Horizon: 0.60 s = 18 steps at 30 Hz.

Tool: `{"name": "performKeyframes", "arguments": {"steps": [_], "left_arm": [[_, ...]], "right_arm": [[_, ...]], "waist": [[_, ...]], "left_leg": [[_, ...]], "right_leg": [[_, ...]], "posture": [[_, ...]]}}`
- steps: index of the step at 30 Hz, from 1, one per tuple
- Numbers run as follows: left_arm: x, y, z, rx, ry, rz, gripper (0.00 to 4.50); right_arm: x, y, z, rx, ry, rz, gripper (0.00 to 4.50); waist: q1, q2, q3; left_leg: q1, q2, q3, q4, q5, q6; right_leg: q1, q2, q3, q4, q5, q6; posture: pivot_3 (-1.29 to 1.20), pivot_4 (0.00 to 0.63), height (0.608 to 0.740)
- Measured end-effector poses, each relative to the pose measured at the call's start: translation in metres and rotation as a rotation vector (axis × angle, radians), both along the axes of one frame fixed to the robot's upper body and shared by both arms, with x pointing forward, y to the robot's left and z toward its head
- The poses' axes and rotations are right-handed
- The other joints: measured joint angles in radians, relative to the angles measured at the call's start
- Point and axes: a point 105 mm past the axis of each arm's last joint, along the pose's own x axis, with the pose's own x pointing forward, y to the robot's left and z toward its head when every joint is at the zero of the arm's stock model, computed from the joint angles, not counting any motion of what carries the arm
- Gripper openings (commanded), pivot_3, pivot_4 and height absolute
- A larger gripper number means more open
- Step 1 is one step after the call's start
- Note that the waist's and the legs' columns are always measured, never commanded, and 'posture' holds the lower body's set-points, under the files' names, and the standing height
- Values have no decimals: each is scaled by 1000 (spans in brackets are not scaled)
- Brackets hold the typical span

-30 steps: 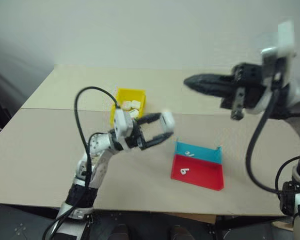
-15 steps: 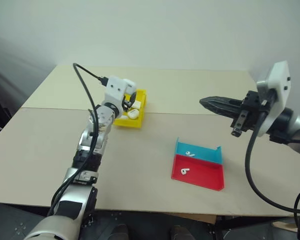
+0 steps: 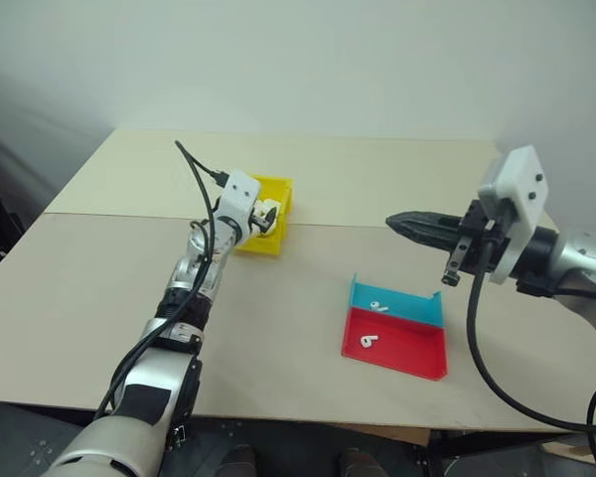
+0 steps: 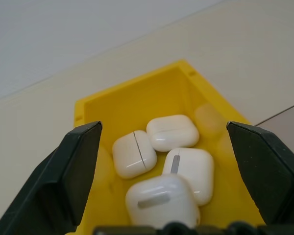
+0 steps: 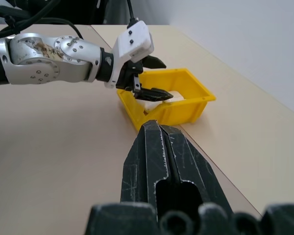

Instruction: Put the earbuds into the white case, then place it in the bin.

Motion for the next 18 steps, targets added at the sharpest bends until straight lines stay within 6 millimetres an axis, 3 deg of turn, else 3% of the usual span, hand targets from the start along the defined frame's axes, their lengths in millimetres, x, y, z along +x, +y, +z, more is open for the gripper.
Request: {"name": "performKeyframes", "arguments": {"steps": [5,13,18], "left_arm": [[-28,-8,25,-118,-95,-185,4429],[-110,23,-15,44,34,-386,4429],[-150,57,-12,132,93,-405,4429]], "right_arm": [[-1,-7,-20,-89,75,-6,0],[-6,-41,-83,-302,200,-29,0],[-5,-75,-98,-424,139,-54,0]], "waist": [[-2,0,0],[-15,0,0],[-14,0,0]], "left_leg": [[0,0,1,0,0,0],[3,1,1,0,1,-1],[5,1,2,0,1,-2]], "right_leg": [[0,0,0,0,0,0],[1,0,1,2,0,0],[2,0,1,3,0,0]], "posture": [[0,150,740],[0,150,740],[0,150,740]]}}
